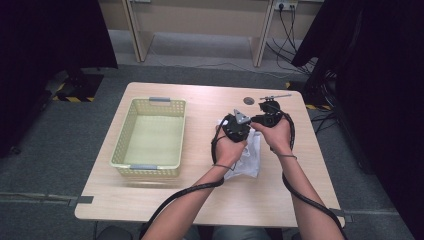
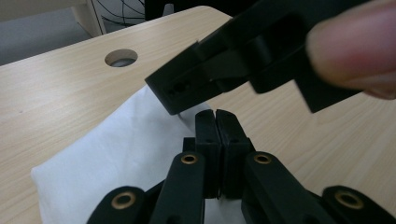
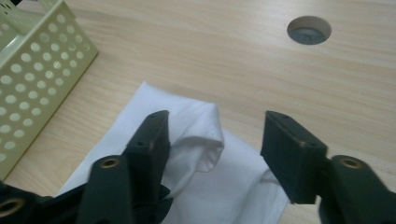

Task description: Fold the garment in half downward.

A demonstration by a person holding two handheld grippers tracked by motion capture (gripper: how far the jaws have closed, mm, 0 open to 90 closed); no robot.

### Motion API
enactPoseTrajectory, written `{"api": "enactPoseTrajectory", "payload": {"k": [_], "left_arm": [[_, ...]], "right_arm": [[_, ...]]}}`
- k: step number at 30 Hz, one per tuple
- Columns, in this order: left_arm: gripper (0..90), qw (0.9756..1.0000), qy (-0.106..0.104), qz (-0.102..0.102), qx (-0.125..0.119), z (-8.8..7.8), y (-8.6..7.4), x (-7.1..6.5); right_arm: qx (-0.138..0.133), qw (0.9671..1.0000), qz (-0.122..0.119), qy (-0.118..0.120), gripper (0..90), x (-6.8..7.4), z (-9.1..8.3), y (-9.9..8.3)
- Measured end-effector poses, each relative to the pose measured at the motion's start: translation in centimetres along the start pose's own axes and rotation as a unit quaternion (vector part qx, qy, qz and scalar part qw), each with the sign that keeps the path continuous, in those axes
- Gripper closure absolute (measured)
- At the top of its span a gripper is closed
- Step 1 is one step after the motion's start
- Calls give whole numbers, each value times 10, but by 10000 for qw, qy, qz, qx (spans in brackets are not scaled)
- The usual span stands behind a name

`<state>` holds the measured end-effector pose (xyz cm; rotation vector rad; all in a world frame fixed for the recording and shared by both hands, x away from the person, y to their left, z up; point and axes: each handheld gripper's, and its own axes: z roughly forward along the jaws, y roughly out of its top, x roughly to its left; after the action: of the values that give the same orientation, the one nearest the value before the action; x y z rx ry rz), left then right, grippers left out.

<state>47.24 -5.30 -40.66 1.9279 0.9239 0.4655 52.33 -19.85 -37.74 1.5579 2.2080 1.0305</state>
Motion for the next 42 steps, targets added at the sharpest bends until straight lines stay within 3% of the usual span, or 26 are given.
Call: {"api": "enactPoseTrajectory", "payload": {"k": [1,2,4,7,10,13,19,23,24,29,30,31,32,33,34,42], "left_arm": [[884,10000,0,0,0,0,0,0],[884,10000,0,9,-9,0,0,0],[883,10000,-2,4,-14,0,0,0],[880,10000,27,24,-28,-1,0,0],[865,10000,31,39,-63,-3,0,0],[808,9999,57,39,-105,-6,1,-1],[547,9996,105,115,-244,-23,8,-3],[442,9991,171,171,-346,-38,11,3],[419,9986,279,280,-365,-45,12,7],[398,9985,266,467,-112,-49,7,15],[398,9988,173,450,64,-47,1,17],[398,9988,173,450,64,-47,1,17],[398,9985,42,473,281,-43,-6,18],[397,9985,42,473,281,-43,-6,18],[397,9982,-99,448,398,-38,-13,16],[396,9950,-344,675,645,-24,-27,-1]], "right_arm": [[0,10000,0,0,433,0,0,0],[53,10000,-4,31,521,0,4,-1],[80,10000,-27,47,567,0,5,-1],[22,9998,-148,128,769,2,6,-3],[3,9997,-175,170,822,2,5,-3],[1,9996,-210,177,839,0,4,-2],[28,9997,-153,188,846,-6,2,-2],[85,9997,-129,170,846,-15,-2,-4],[91,9998,-117,157,846,-17,-2,-4],[125,9998,-140,100,845,-21,-3,-5],[128,9998,-151,85,845,-22,-2,-5],[139,9998,-150,76,845,-23,-2,-5],[141,9998,-139,63,845,-24,-1,-5],[141,9998,-139,63,845,-24,-1,-5],[152,9998,-116,29,843,-26,0,-5],[201,9994,-203,-178,828,-31,1,-9]]}}
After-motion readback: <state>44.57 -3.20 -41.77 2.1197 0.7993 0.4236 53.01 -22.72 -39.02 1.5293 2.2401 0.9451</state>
